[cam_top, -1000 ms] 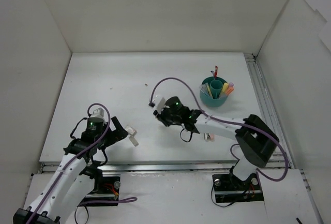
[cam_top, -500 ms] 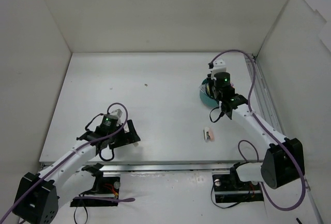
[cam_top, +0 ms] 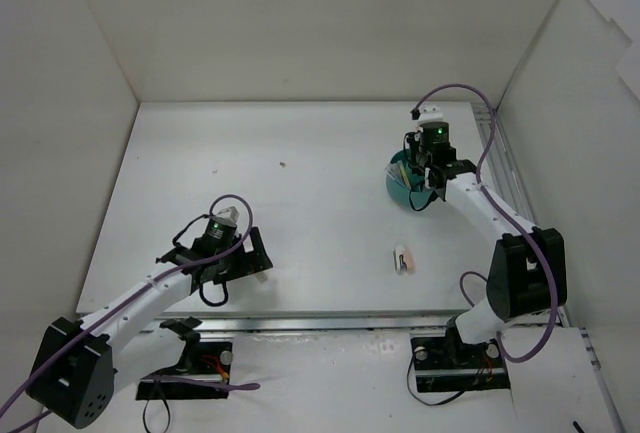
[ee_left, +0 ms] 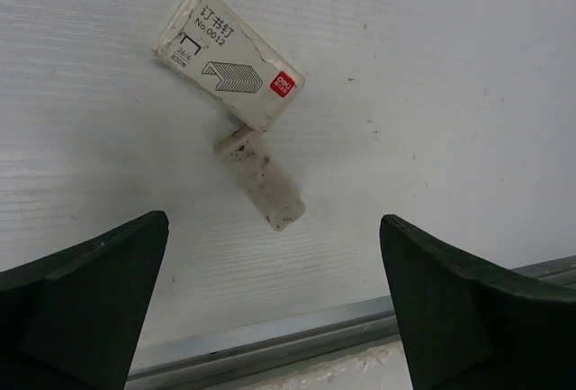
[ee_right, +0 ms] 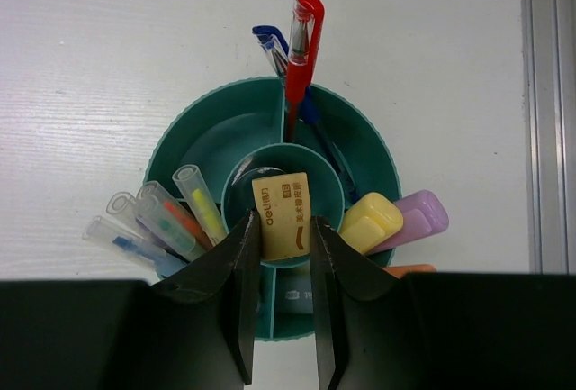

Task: Sort the stationery into containers
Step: Place the stationery in the storage box, then pick up the stationery from the center of the board.

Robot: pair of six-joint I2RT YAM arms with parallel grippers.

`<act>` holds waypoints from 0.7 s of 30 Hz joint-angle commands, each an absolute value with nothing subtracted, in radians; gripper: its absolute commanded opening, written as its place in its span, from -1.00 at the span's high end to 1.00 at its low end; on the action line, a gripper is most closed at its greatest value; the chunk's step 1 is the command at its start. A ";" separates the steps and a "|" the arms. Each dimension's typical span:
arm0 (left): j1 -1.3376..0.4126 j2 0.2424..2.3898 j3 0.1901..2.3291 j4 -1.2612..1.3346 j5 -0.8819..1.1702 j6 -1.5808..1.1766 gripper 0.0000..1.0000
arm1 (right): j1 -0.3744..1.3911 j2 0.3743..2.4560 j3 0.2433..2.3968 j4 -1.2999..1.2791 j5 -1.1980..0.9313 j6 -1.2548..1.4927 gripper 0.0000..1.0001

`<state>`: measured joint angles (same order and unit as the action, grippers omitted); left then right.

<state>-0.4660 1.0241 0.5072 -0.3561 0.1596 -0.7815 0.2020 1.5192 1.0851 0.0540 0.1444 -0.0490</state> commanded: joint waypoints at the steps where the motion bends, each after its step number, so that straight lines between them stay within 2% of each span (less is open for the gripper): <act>1: -0.479 1.023 0.552 -0.350 0.121 -0.815 -0.99 | 0.187 1.534 1.147 0.089 0.124 -0.044 0.84; 6: -0.489 1.029 0.558 -0.359 0.103 -0.831 -0.99 | 0.184 1.548 1.140 0.089 0.126 -0.040 0.73; 7: -0.501 1.031 0.561 -0.367 0.095 -0.833 -0.99 | 0.184 1.545 1.134 0.089 0.130 -0.038 0.66; 8: -0.502 1.037 0.564 -0.370 0.081 -0.838 -0.99 | 0.181 1.546 1.132 0.089 0.139 -0.031 0.42; 14: -0.522 1.032 0.561 -0.371 0.054 -0.865 -0.98 | 0.181 1.519 1.131 0.087 0.106 -0.026 -0.14; 18: -0.543 1.042 0.566 -0.364 0.038 -0.880 -0.91 | 0.183 1.471 1.126 0.087 0.087 -0.026 -0.21; 20: -0.552 1.052 0.569 -0.364 0.029 -0.893 -0.80 | 0.181 1.422 1.112 0.087 0.066 -0.025 -0.83; 21: -0.552 1.058 0.571 -0.364 0.029 -0.896 -0.78 | 0.183 1.407 1.106 0.087 0.060 -0.023 -0.95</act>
